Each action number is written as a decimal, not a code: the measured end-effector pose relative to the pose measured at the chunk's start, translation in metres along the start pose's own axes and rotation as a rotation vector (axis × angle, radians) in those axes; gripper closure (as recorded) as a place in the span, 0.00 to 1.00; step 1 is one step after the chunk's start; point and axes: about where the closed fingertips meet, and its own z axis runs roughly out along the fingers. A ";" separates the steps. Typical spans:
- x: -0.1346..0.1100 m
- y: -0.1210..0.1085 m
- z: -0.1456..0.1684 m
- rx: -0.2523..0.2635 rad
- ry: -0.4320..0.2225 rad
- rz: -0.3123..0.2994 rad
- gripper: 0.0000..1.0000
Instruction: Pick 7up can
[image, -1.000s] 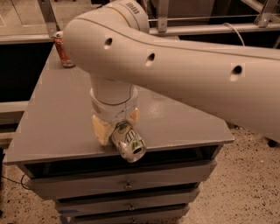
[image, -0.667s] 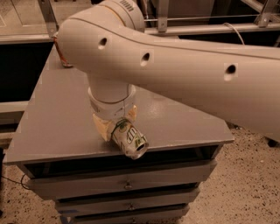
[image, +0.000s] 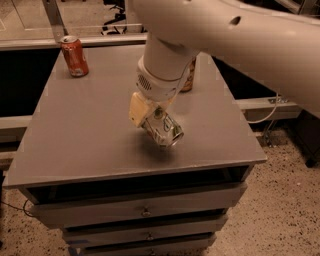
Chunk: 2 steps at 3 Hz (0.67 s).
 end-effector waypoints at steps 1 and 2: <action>-0.019 -0.043 -0.026 -0.103 -0.184 0.035 1.00; -0.029 -0.077 -0.053 -0.198 -0.370 0.095 1.00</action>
Offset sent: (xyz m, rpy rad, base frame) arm 0.0818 -0.0799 0.1097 0.7386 -0.1839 -0.0706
